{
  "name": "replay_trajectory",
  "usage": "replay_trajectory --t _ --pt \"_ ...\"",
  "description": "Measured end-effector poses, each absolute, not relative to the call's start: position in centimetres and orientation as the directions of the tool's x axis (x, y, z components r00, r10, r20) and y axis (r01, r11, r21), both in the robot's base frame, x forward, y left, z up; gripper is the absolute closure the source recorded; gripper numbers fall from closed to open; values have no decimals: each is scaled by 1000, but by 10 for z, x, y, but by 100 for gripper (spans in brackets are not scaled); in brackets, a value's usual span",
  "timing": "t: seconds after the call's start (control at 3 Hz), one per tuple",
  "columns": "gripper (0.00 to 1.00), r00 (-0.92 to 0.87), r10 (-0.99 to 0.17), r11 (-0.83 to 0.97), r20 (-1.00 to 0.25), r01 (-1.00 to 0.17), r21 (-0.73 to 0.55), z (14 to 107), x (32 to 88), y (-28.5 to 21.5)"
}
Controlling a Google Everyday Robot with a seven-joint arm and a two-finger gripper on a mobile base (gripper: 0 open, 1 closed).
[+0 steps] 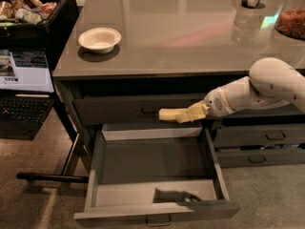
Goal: Place sponge into middle drawer
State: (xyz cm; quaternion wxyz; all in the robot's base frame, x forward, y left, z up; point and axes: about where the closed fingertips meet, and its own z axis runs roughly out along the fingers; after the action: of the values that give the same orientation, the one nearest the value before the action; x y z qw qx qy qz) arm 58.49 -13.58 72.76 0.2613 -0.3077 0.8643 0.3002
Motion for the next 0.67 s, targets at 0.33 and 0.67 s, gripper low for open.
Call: replay_trajectory --t 0.33,0.67 --pt "100 -707 -438 647 -556 -677 351 676 574 -124" --pt "100 -739 -489 668 -464 -659 345 617 554 -115"
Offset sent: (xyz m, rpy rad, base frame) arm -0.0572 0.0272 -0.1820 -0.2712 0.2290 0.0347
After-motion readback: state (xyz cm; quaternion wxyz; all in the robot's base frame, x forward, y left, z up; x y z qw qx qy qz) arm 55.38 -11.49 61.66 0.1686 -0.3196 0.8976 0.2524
